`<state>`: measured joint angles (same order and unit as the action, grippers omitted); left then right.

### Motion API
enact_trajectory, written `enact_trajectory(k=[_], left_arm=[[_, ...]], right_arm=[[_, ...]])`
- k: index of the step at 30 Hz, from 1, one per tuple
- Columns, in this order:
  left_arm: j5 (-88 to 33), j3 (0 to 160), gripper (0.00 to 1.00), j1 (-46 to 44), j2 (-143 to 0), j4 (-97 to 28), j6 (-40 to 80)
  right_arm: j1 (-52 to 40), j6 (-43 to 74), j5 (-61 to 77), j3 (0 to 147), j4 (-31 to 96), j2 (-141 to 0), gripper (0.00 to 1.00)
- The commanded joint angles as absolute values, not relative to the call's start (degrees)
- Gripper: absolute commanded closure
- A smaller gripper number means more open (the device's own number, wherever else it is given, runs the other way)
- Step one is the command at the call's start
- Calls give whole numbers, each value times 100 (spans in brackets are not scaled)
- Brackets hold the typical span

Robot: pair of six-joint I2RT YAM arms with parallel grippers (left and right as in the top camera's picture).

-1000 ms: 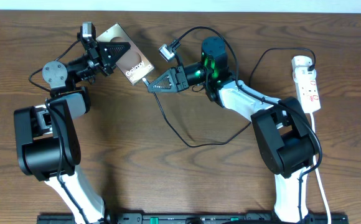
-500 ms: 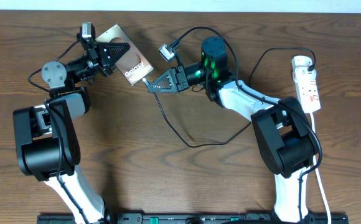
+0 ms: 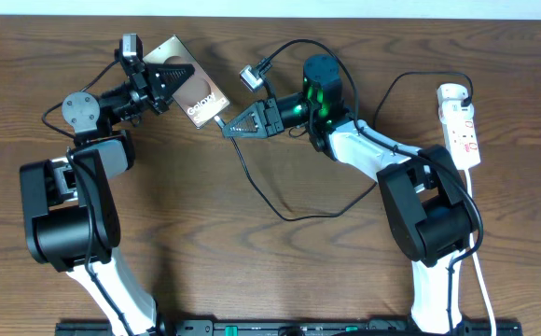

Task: Plug charger to phone and switch on socket

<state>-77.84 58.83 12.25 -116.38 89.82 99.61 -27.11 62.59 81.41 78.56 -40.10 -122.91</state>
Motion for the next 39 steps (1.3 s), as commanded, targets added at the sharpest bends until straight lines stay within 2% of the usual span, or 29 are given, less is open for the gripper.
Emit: enact_trajectory(k=[1,39], left_arm=[[-7961,5948,93,1219,-11539,9094,9841],[-7647,5948,93,1219,-11539,9094,10167]], right_arm=[[-2655,6213,7854,7900,-4029,-12302,99],[-2661,6272,7773,7900,-4029,-12302,99]])
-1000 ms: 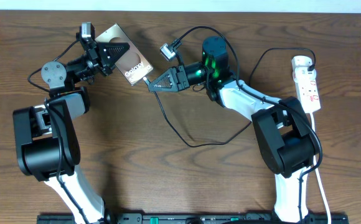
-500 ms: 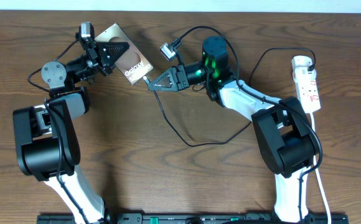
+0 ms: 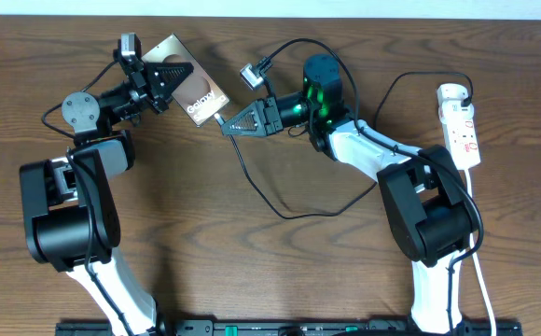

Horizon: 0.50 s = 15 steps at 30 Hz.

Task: Plug charger to phone and switch on socket

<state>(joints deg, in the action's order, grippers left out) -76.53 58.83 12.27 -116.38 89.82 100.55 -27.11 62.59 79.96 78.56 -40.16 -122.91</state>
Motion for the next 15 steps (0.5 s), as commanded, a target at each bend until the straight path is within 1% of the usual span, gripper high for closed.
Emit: enact_trajectory(k=[1,15], left_arm=[[-7647,5948,93,1219,-11539,9094,10167],[-7577,5948,93,1219,-11539,9094,10169]], right_arm=[[-2668,6274,7773,7900,-4027,-12302,99],[-2709,6272,7795,7900,-4027,-12302,99]])
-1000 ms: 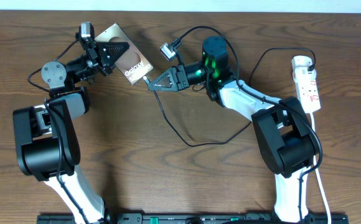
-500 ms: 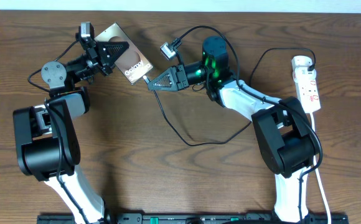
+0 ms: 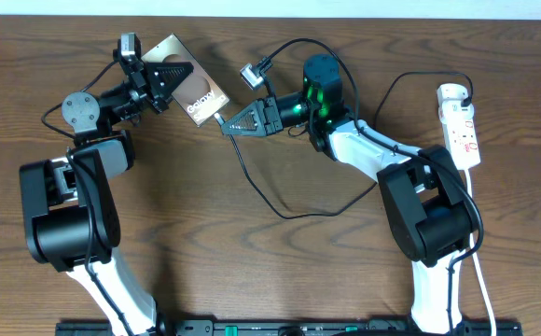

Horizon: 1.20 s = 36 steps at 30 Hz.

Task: Plug charger to phone and switch on socket

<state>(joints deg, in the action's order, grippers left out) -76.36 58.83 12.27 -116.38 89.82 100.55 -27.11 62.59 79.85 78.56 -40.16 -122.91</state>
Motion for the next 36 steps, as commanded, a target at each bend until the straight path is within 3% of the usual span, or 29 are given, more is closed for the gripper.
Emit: enact_trajectory(k=[1,36], left_arm=[[-7577,5948,93,1219,-11539,9094,10169],[-8012,5948,93,993,-11539,9094,9592]], right_arm=[[-2709,6272,7795,7900,-4027,-12302,99],[-2698,6276,7822,7900,-4007,-12302,99]])
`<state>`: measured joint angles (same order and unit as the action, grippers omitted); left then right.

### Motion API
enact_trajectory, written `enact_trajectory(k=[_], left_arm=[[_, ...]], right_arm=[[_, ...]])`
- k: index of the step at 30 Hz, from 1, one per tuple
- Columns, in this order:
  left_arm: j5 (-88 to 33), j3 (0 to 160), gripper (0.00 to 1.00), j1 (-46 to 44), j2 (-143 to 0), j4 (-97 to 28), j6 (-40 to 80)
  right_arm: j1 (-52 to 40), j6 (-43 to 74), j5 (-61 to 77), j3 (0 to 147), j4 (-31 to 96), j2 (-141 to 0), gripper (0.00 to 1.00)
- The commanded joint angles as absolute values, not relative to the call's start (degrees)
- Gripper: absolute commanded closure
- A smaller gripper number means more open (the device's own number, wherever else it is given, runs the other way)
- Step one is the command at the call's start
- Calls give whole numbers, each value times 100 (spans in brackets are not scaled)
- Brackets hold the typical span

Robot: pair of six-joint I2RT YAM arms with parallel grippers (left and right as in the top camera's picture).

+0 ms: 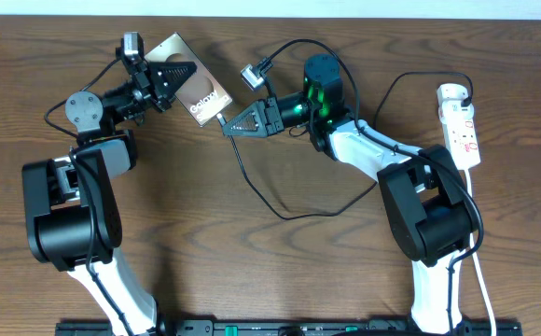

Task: Plug charger to phone and switch on socket

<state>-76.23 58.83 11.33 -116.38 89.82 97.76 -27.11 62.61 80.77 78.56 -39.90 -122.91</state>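
Note:
The phone, brown-screened with white lettering, lies slanted at the table's back left. My left gripper sits on its upper end; how wide its fingers stand is hard to read from overhead. My right gripper is shut on the charger plug at the phone's lower right corner, the tip touching the phone's edge. From the plug, the black cable loops down and right toward the white socket strip at the far right, where its other end is plugged in.
The cable's slack curves across the middle of the wooden table. Both arm bases stand at the front edge. A small camera block sticks up above the right wrist.
The left arm has shifted slightly up and right, with the phone nudged a little. The right gripper and plug stay at the phone's corner.
At every earlier moment the left gripper rested on the phone's upper end and the right gripper held the plug against its lower corner. Only small shifts of the left arm and phone show by now.

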Motion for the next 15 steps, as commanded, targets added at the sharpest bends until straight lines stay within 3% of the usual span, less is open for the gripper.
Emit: enact_trajectory(k=[1,15], left_arm=[[-8051,5948,93,993,-11539,9094,9581],[-8648,5948,93,993,-11533,9096,9590]], right_arm=[[-2696,6276,7835,7900,-4007,-12302,99],[-2600,6274,8007,7900,-4007,-12302,99]])
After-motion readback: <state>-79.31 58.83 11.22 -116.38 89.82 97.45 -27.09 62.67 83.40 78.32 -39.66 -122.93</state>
